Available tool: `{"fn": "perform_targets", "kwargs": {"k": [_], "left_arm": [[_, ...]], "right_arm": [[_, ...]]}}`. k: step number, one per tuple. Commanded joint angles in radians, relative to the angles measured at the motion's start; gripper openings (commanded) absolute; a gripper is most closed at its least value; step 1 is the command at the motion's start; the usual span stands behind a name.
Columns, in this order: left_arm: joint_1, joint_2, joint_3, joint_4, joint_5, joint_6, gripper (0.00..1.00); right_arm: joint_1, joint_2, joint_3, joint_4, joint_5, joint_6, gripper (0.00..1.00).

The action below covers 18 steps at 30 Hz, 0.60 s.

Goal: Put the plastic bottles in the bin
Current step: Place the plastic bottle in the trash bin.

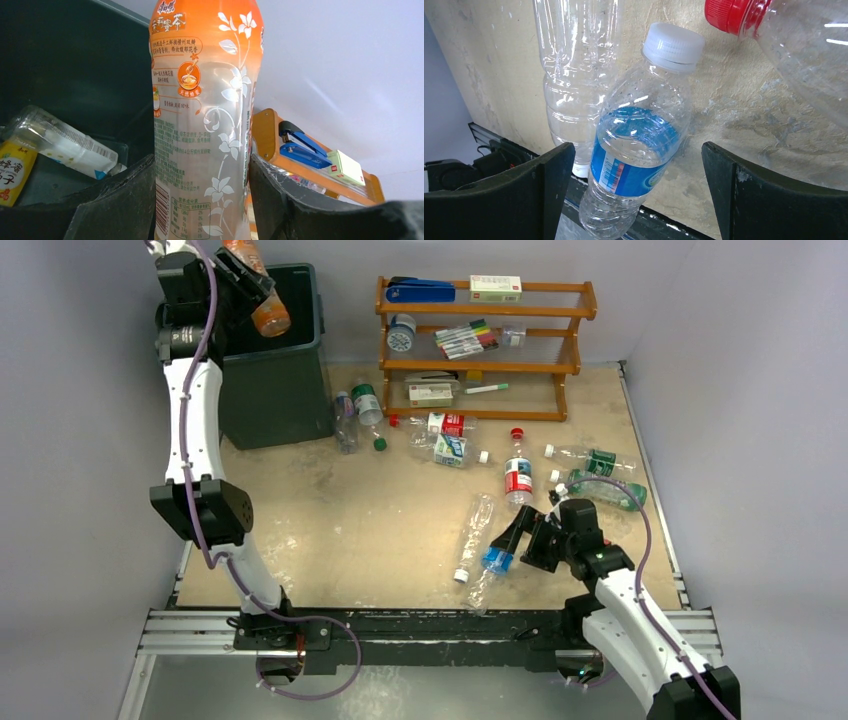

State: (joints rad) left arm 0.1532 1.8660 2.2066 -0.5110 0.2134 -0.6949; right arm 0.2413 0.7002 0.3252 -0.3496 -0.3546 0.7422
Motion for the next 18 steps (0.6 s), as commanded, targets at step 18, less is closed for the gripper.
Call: {"fn": "perform_targets", "kwargs": {"k": [18], "left_arm": [[0.074, -0.101, -0.038, -0.007, 0.032, -0.008, 0.82]], "right_arm": [[0.003, 0.012, -0.031, 0.058, -0.025, 0.012, 0.97]]}}
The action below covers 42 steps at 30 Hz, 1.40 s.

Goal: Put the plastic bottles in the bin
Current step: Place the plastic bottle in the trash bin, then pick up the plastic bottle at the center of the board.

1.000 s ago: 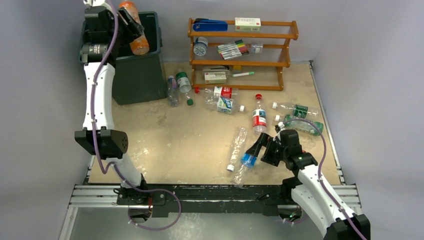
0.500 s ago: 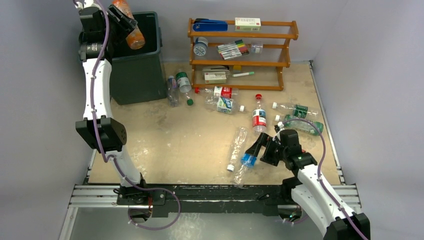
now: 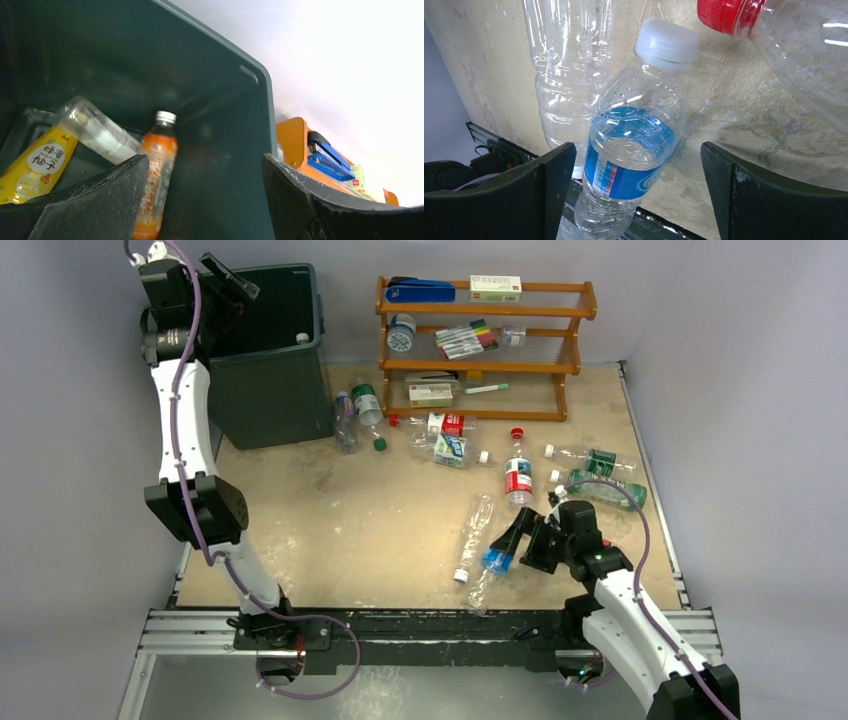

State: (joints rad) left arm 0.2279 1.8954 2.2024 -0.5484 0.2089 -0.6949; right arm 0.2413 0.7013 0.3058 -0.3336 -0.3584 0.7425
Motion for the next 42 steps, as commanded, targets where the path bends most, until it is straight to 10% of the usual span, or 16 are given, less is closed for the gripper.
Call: {"fn": "perform_targets", "kwargs": {"k": [1, 20, 42], "left_arm": [[0.000, -0.156, -0.069, 0.046, 0.047, -0.015, 0.82], [-0.201, -0.491, -0.526, 0.052, 0.009, 0.021, 0.85], [-0.297, -0.715, -0.803, -0.144, 0.022, 0.124, 0.86]], "right_arm": [[0.002, 0.014, -0.015, 0.049, -0.024, 0.012, 0.96], [0.003, 0.065, -0.033, 0.167, -0.071, 0.036, 0.53], [0.003, -0.111, 0.109, -0.036, -0.054, 0.044, 0.52]]}}
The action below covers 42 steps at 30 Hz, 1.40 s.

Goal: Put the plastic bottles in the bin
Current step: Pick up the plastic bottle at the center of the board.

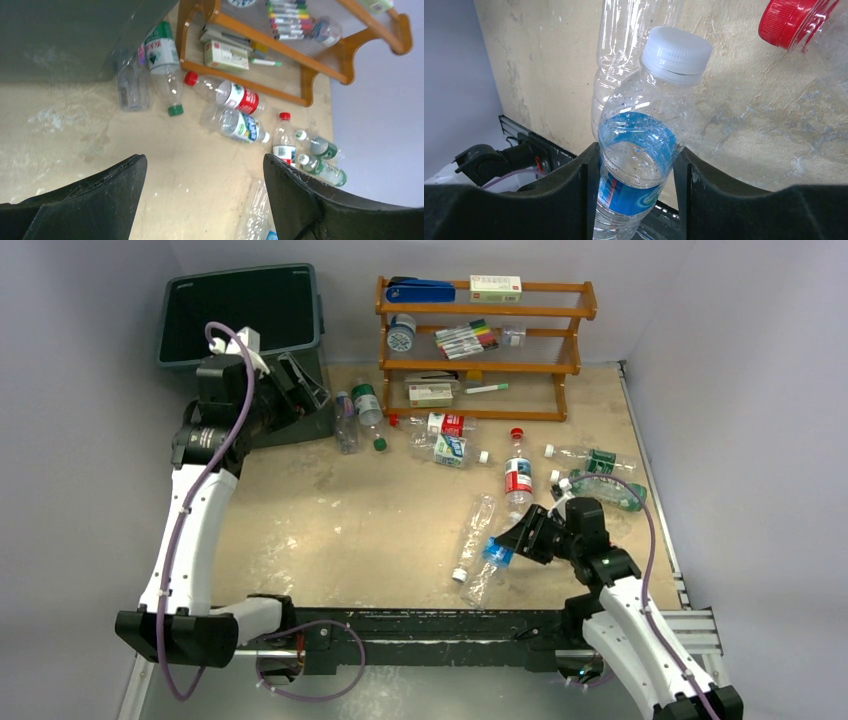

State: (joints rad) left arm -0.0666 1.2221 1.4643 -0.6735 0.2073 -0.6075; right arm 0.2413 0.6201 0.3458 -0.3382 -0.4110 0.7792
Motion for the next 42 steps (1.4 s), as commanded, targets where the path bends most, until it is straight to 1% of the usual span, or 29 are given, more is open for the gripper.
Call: {"fn": "perform_targets", "kwargs": {"k": [1, 5, 11, 16, 19, 21, 24, 30, 35, 37, 40, 42], "left_arm": [[-0.002, -0.057, -0.085, -0.023, 0.029, 0.035, 0.86], [-0.004, -0.103, -0.155, -0.029, 0.042, 0.024, 0.86], [-0.004, -0.139, -0.189, -0.094, -0.003, 0.026, 0.86], [-0.004, -0.169, -0.229, -0.131, -0.005, 0.004, 0.86], [-0.004, -0.186, -0.304, -0.094, 0.013, -0.016, 0.86], [-0.004, -0.191, -0.348, -0.064, 0.056, -0.025, 0.86], [-0.014, -0.190, -0.389, -0.058, 0.079, -0.008, 0.86], [-0.048, -0.214, -0.411, -0.065, 0.109, 0.012, 0.86], [-0.101, -0.228, -0.446, -0.037, 0.139, -0.032, 0.86], [-0.126, -0.248, -0.467, -0.011, 0.149, -0.054, 0.86], [-0.148, -0.277, -0.520, 0.043, 0.195, -0.097, 0.86], [-0.173, -0.300, -0.545, 0.066, 0.203, -0.129, 0.86]], "right_arm": [[0.003, -0.037, 0.080, -0.041, 0.000, 0.011, 0.52], [0.003, -0.074, 0.128, -0.092, 0.014, 0.015, 0.52], [0.003, -0.110, 0.185, -0.149, 0.029, 0.017, 0.52], [0.003, -0.107, 0.234, -0.183, 0.027, 0.019, 0.53], [0.003, -0.091, 0.248, -0.179, 0.019, 0.028, 0.53], [0.003, -0.070, 0.263, -0.170, 0.016, 0.032, 0.53], [0.003, -0.026, 0.292, -0.149, 0.008, 0.020, 0.53], [0.003, 0.073, 0.381, -0.083, -0.017, -0.031, 0.53], [0.003, 0.145, 0.481, -0.078, -0.030, -0.083, 0.53], [0.003, 0.163, 0.498, -0.070, -0.044, -0.095, 0.53], [0.003, 0.189, 0.490, -0.035, -0.125, -0.082, 0.53], [0.003, 0.221, 0.503, -0.018, -0.121, -0.098, 0.53]]}}
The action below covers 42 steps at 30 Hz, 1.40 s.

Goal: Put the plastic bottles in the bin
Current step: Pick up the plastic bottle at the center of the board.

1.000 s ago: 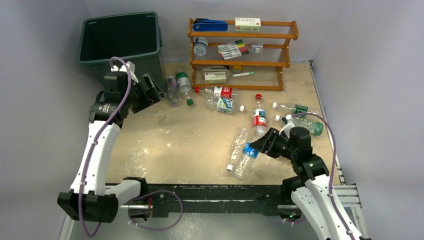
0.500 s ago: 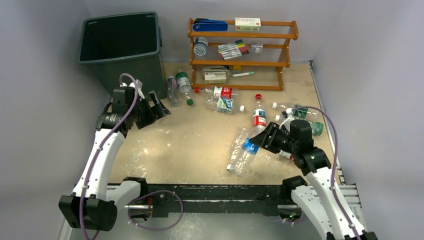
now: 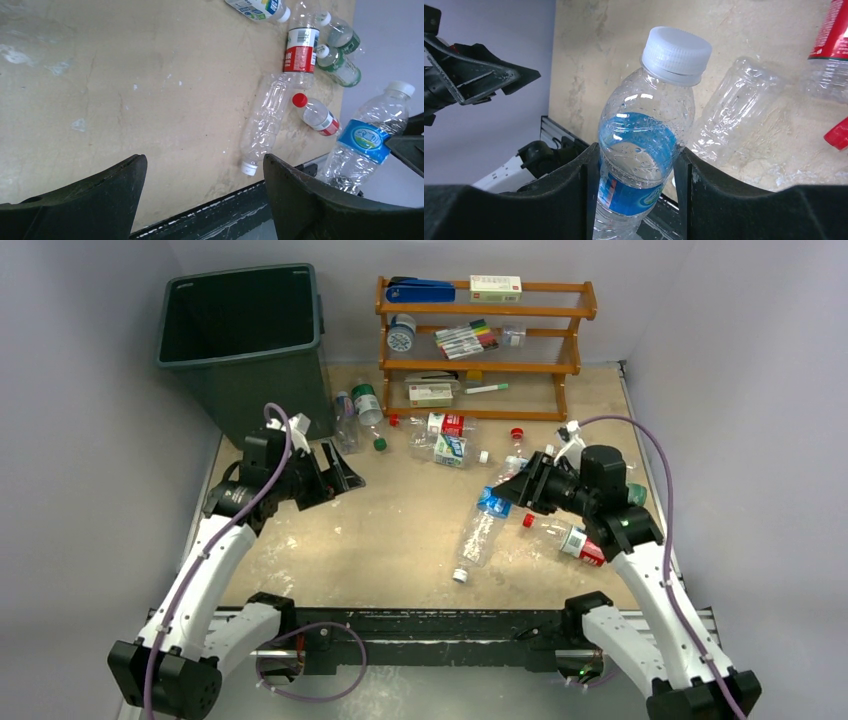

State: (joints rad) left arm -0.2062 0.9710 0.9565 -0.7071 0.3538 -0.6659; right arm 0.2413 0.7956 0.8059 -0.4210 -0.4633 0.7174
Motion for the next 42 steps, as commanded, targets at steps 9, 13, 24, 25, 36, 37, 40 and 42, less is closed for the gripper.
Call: {"fn": "perform_targets", "kwargs": {"k": [9, 13, 24, 25, 36, 37, 40, 42], "left_arm": [[-0.148, -0.124, -0.013, 0.151, 0.028, -0.210, 0.86], [-0.251, -0.106, 0.043, 0.131, -0.068, -0.192, 0.87], [-0.710, 0.004, 0.149, 0.275, -0.389, -0.240, 0.88], [-0.736, 0.021, 0.165, 0.265, -0.419, -0.236, 0.88], [-0.874, 0.146, 0.218, 0.270, -0.540, -0.185, 0.88], [-0.882, 0.154, 0.215, 0.274, -0.546, -0.183, 0.88], [-0.907, 0.176, 0.194, 0.301, -0.561, -0.186, 0.88], [-0.923, 0.190, 0.169, 0.325, -0.573, -0.192, 0.88]], "right_arm": [[0.003, 0.207, 0.184, 0.068, -0.101, -0.147, 0.53], [0.002, 0.268, 0.262, 0.031, -0.134, -0.183, 0.52], [0.002, 0.317, 0.269, 0.085, -0.261, -0.133, 0.52], [0.003, 0.319, 0.270, 0.089, -0.273, -0.132, 0.52], [0.010, 0.336, 0.318, 0.082, -0.327, -0.136, 0.53], [0.012, 0.332, 0.307, 0.096, -0.331, -0.128, 0.53], [0.014, 0.314, 0.257, 0.152, -0.362, -0.090, 0.53], [0.018, 0.315, 0.244, 0.159, -0.370, -0.086, 0.53]]}}
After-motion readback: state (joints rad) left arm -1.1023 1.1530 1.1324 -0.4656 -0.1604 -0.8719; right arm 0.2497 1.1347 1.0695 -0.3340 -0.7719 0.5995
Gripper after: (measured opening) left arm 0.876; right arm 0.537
